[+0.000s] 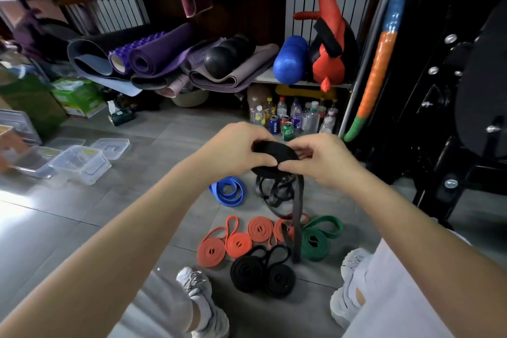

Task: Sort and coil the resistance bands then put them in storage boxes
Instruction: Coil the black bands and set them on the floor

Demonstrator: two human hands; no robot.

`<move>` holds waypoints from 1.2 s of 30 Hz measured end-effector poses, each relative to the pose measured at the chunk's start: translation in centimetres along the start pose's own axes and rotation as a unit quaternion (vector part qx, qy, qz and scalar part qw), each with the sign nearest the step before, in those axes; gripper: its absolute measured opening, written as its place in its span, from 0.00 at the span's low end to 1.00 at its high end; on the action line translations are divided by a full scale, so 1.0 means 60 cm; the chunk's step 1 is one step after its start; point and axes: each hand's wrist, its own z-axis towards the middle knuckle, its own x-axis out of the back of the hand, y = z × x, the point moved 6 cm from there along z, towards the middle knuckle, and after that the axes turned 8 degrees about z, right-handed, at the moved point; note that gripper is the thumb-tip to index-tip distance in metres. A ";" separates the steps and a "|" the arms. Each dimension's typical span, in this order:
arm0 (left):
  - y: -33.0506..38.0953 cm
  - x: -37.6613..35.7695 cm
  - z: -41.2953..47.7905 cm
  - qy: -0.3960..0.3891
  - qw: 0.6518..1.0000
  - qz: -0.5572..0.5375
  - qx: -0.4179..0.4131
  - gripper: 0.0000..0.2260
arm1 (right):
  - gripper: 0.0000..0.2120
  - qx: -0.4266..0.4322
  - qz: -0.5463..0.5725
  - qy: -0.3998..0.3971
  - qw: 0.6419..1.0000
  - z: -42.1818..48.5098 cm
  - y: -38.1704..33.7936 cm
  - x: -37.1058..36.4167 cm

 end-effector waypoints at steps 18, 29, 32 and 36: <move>-0.048 -0.035 -0.019 0.035 0.854 -0.508 0.112 0.11 | 0.14 -0.031 0.326 0.067 0.942 -0.020 0.056 -0.007; 0.002 0.005 0.026 0.060 0.998 0.027 -0.005 0.27 | 0.11 0.022 -0.040 0.018 0.999 0.034 0.004 0.038; 0.027 0.005 0.040 0.020 0.981 0.191 -0.038 0.19 | 0.11 0.036 -0.075 0.001 0.997 0.034 -0.013 0.028; 0.014 0.009 0.035 0.019 0.997 0.071 -0.012 0.14 | 0.11 0.005 0.017 0.036 0.999 0.015 -0.002 0.032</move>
